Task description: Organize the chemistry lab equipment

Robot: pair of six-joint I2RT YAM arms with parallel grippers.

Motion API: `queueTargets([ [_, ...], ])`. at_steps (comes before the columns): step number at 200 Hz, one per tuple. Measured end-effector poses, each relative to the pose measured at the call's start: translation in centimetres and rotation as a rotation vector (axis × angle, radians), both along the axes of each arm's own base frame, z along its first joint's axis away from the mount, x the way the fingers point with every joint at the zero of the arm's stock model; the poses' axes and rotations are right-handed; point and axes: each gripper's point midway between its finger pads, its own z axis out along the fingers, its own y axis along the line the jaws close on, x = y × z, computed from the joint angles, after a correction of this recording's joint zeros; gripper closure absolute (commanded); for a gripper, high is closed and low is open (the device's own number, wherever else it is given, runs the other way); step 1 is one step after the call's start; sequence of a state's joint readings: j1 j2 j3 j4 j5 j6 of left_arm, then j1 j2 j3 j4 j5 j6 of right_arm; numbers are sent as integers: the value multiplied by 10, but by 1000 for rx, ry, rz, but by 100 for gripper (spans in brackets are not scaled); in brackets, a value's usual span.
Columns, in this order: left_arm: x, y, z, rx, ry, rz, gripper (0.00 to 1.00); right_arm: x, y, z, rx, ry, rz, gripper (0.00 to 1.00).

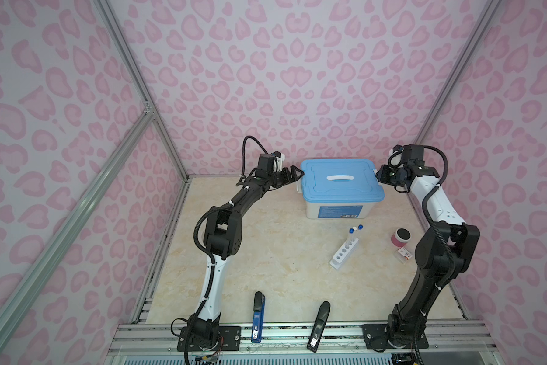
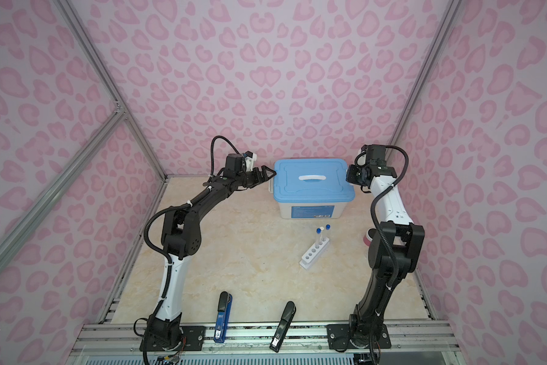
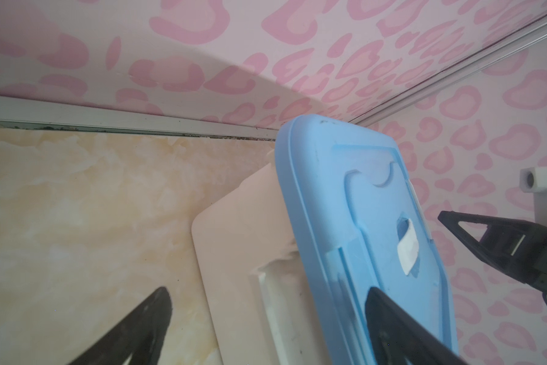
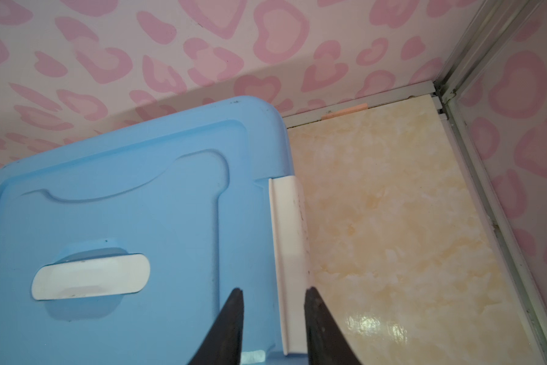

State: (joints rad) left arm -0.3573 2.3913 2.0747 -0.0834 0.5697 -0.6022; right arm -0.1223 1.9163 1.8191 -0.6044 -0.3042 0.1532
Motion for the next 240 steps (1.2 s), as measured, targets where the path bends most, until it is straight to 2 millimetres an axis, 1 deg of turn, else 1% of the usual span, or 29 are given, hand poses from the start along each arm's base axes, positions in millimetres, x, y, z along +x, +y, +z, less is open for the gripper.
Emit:
queueTargets([
  [15,-2,-1,-4,8,-15,-18,1,0,6,5,-7,-12,17,66],
  [30,-2,-2,-2,13,-47,-35,2,0,13,8,-15,-21,37,66],
  [50,-3,-3,-4,12,-66,-51,2,1,27,8,-36,-25,75,66],
  [71,-7,-2,-2,15,-82,-61,2,0,53,12,-58,-33,144,65],
  [104,-19,-2,-1,15,-82,-96,3,-2,106,15,-103,-51,278,65],
  [128,-24,-3,-2,4,-91,-122,3,0,141,9,-126,-50,366,64],
  [173,-30,2,-1,1,-110,-142,3,3,185,-9,-160,-24,470,64],
  [200,-37,4,0,-7,-106,-157,3,0,206,-22,-161,-1,524,64],
  [210,-40,4,-2,-14,-104,-167,3,0,210,-27,-163,7,532,64],
  [240,-53,-2,-2,-74,-93,-219,2,3,223,-30,-176,-7,557,64],
])
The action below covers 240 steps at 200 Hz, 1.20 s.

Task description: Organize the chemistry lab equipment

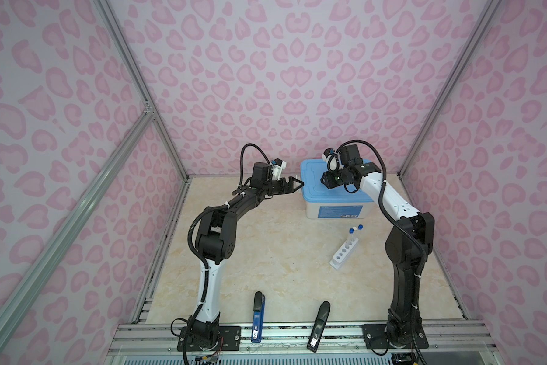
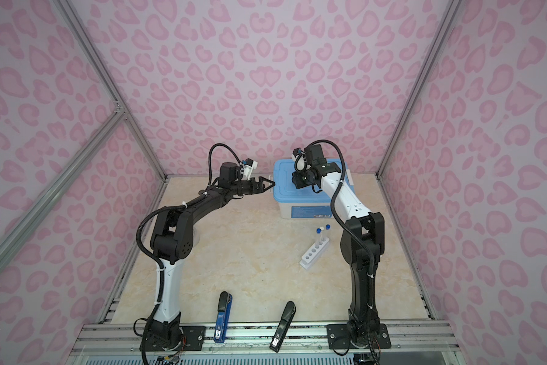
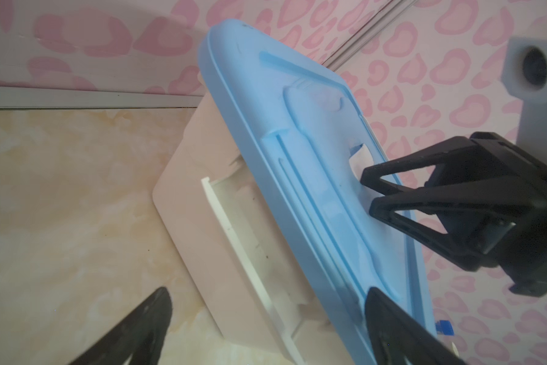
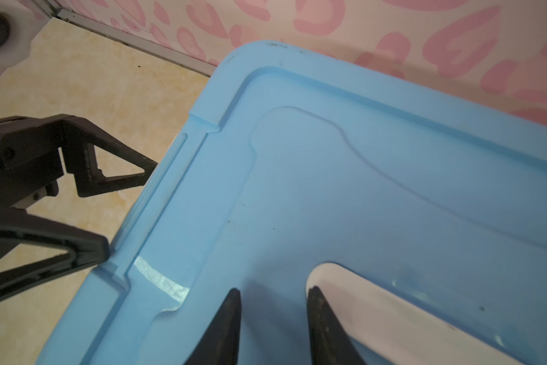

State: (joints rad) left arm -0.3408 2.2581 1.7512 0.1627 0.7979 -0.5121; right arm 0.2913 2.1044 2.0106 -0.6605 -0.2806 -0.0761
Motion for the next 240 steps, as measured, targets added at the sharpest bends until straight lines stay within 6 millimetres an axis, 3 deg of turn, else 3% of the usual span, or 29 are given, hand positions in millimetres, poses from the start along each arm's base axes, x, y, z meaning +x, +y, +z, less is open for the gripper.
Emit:
queueTargets([
  [49,-17,-8,9,-72,-43,-102,7,8,12,-6,-12,-38,17,64],
  [83,-24,0,5,-19,-100,-85,8,13,14,-7,-10,-53,16,64],
  [101,-25,10,14,34,-143,-46,9,15,16,-8,-6,-62,18,64],
  [117,-23,21,34,56,-181,-6,9,16,16,-8,-3,-65,18,64],
  [145,-28,37,98,30,-265,56,5,17,18,-9,3,-70,18,64],
  [159,-41,41,148,-14,-331,70,4,17,18,-9,4,-75,17,64],
  [186,-88,58,267,-126,-539,79,3,17,18,-9,4,-79,16,64],
  [202,-98,66,302,-175,-640,89,3,17,18,-8,3,-80,15,64],
  [214,-92,66,296,-179,-609,94,2,17,18,-8,2,-80,14,64],
  [240,-68,63,241,-149,-414,114,2,18,19,-9,7,-74,8,64],
])
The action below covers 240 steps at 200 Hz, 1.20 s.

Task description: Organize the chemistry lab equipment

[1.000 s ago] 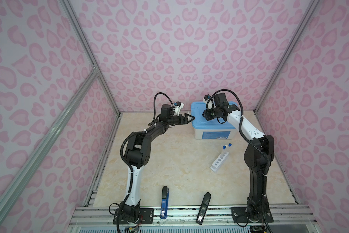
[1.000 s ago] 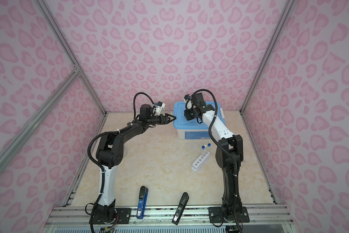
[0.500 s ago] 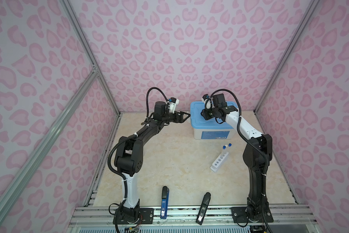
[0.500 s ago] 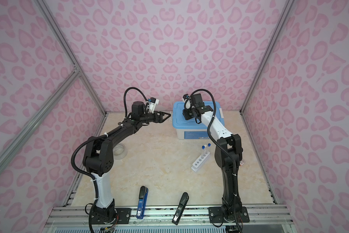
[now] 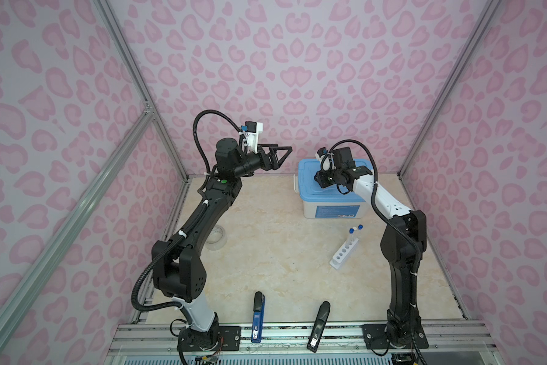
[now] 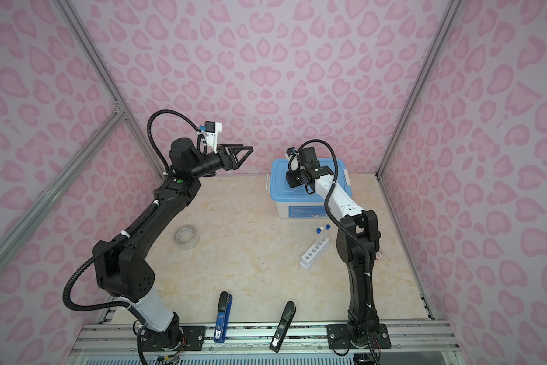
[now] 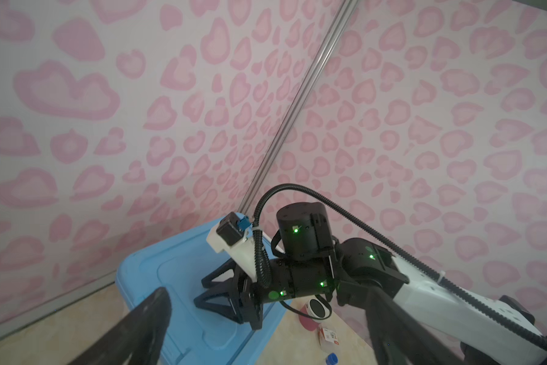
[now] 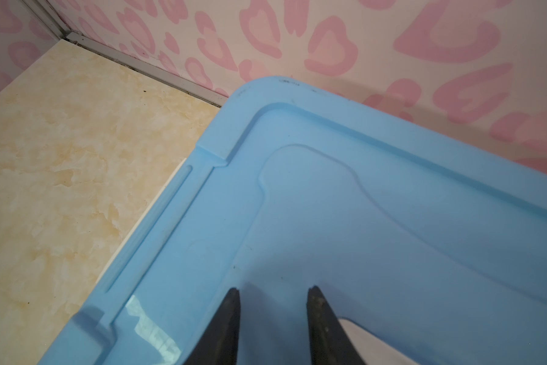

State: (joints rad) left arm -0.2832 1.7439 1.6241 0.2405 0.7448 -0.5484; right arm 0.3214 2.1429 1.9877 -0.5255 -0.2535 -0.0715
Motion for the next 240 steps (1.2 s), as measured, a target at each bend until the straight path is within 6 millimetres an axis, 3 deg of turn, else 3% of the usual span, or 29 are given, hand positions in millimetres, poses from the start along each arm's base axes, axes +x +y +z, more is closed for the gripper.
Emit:
queueTargets([
  [67,27,-7,-44,-22,184,50,2,0,4,1,-1,-3,-4,62],
  [137,37,-25,-95,22,362,184,16,1,5,1,4,5,-12,61],
  [185,55,-5,-124,62,433,345,16,2,5,0,4,5,-12,62],
  [216,62,-10,-151,83,500,362,16,5,7,0,6,13,-7,62],
  [240,68,-17,-157,89,507,354,15,8,10,-2,6,17,2,62],
])
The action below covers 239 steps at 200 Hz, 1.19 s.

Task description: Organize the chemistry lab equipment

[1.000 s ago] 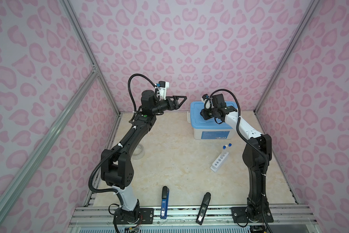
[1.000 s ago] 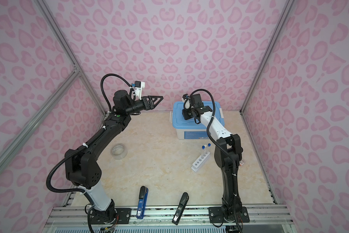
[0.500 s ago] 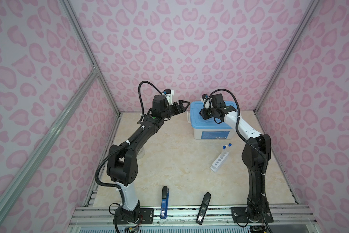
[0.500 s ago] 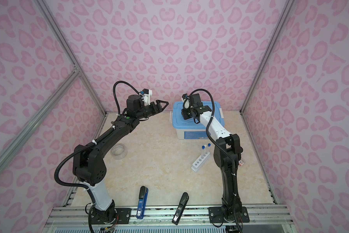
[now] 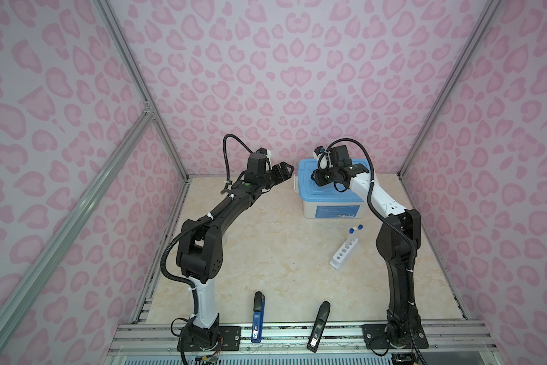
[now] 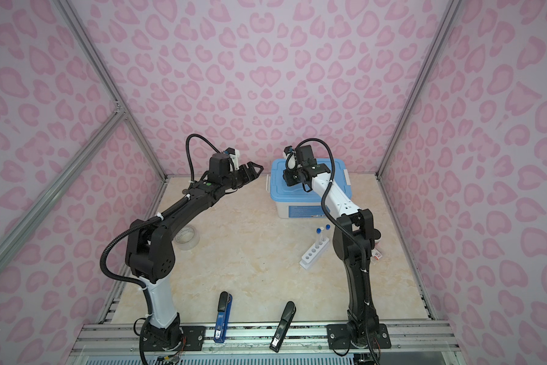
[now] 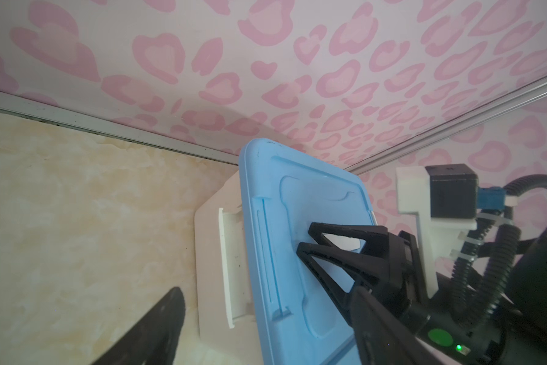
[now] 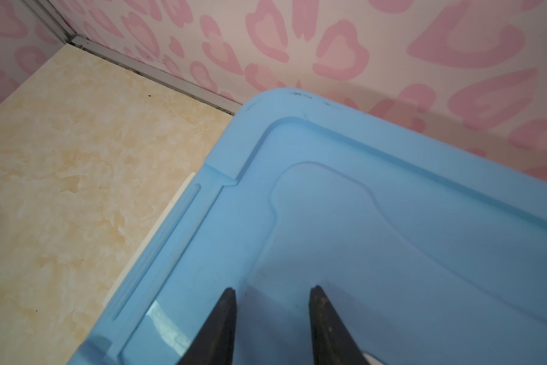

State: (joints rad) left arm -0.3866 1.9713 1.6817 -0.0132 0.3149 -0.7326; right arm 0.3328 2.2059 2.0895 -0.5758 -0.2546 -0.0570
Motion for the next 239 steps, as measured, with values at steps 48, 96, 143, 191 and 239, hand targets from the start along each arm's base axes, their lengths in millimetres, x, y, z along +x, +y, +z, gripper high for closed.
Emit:
queueTargets([
  [48,7,-6,-19,16,31,-7,13,0,0,-1,1,2,1,62],
  [96,9,-19,-43,15,82,-56,11,1,0,-2,3,-1,7,62],
  [143,10,-37,-48,-25,101,-133,10,1,0,-3,13,0,13,62],
  [191,7,-48,-61,-35,133,-171,10,2,0,-2,16,-4,15,62],
  [239,5,-59,-59,-57,139,-204,11,2,0,-1,16,-4,15,62],
])
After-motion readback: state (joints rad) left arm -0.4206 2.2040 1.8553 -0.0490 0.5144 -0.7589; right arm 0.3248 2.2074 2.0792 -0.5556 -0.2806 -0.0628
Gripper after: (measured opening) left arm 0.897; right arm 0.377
